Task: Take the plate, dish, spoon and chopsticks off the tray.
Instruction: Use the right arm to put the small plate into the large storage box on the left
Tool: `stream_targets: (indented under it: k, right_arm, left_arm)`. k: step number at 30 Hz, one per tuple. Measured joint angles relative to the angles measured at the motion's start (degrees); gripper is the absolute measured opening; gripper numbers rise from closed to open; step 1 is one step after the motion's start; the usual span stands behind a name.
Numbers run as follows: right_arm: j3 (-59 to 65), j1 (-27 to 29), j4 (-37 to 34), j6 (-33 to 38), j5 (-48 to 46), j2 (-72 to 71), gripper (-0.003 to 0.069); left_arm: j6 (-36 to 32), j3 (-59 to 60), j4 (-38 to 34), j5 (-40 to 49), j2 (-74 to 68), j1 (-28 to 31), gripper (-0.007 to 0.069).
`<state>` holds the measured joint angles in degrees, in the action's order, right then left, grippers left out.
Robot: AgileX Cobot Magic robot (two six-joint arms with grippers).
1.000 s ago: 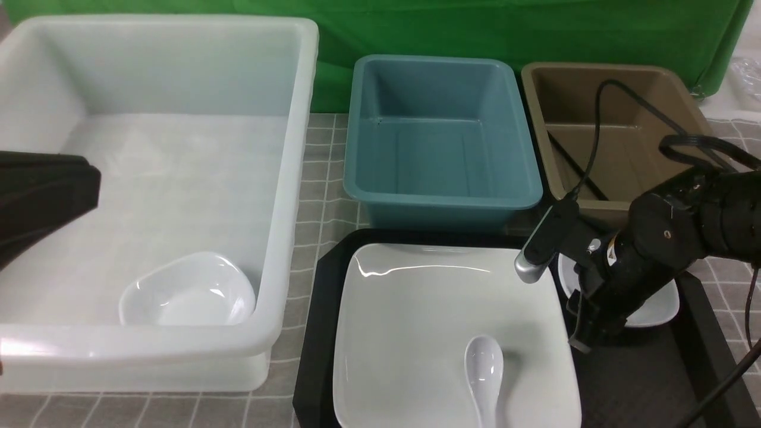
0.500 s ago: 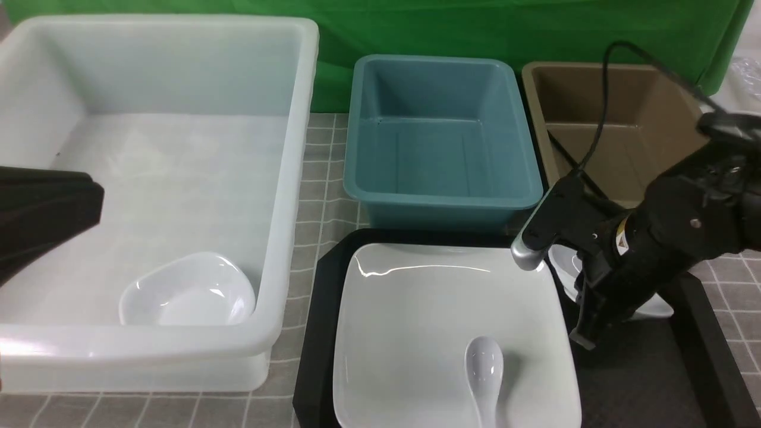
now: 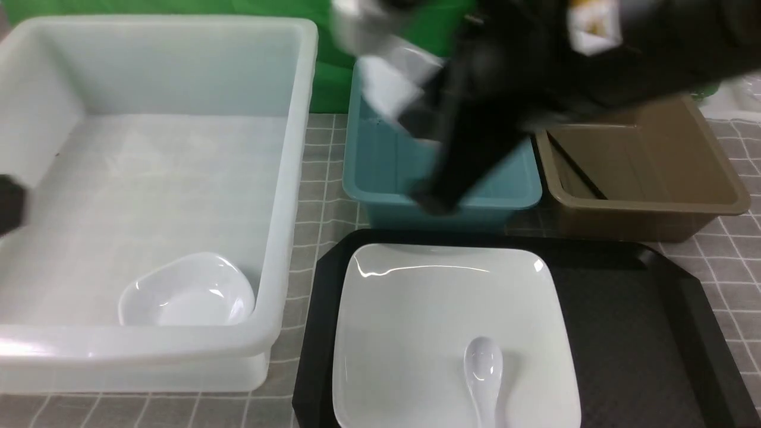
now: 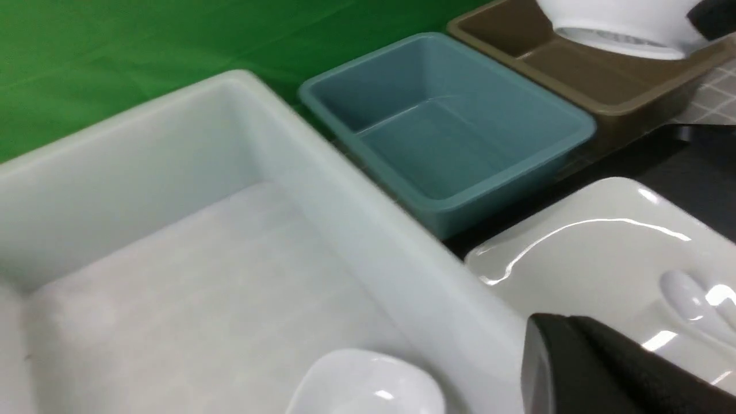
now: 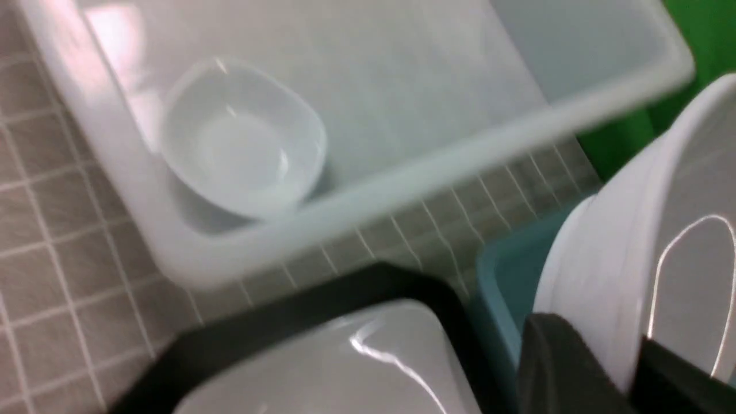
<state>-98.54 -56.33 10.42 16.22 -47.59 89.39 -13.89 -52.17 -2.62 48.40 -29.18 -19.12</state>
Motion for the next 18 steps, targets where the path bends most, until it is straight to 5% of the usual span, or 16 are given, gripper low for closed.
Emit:
stream_targets:
  k: [8,18]
  right_arm:
    - [-26.5,-3.4,-10.4,11.1,-5.9,26.1,0.0067]
    - [-43.1,-3.2,-11.7,14.4,-9.5,44.7,0.0067]
  left_arm:
    - [6.8,0.0,7.6,8.1,9.1,0.0,0.0003]
    - [6.4,0.0,7.5,8.7,9.7,0.0,0.0003]
